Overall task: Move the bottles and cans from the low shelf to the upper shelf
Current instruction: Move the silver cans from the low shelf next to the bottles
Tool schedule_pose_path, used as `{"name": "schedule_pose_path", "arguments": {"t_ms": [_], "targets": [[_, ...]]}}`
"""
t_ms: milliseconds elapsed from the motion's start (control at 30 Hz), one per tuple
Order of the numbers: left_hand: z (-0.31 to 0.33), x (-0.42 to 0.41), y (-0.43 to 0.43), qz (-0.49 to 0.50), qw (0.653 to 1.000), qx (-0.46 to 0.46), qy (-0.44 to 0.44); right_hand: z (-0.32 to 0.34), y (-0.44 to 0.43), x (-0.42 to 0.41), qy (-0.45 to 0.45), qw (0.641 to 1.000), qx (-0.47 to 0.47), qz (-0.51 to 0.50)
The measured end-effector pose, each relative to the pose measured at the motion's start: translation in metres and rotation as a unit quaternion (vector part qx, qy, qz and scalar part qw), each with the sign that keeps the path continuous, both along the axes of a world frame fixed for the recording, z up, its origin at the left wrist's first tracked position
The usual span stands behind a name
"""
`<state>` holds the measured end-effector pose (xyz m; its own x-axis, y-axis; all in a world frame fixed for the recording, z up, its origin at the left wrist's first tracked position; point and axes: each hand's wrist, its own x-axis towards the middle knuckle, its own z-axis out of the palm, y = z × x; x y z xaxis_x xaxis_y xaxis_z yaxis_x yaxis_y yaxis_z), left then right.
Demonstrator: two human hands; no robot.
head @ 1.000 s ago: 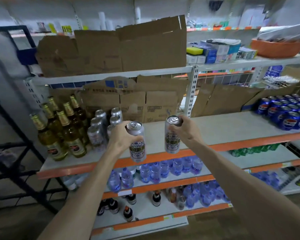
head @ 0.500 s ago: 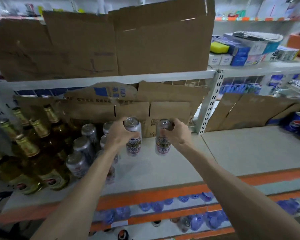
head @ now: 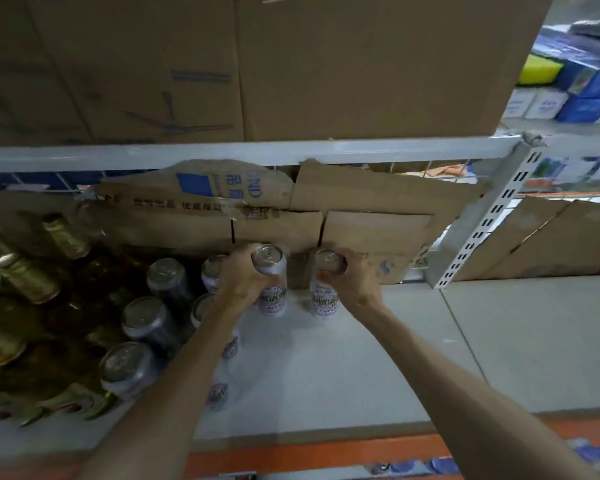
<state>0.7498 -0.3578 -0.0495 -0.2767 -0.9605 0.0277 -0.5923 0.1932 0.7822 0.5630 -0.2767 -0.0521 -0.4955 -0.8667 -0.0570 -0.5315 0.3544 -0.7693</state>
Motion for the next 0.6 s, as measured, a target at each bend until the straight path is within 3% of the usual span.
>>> {"name": "schedule_pose_path", "arguments": {"t_ms": [600], "targets": [[-0.029,-0.015,-0.004,0.038,0.999,-0.015,-0.036,-0.023,-0.017,-0.008,-0.036,0.997,-0.048,0.044]]}}
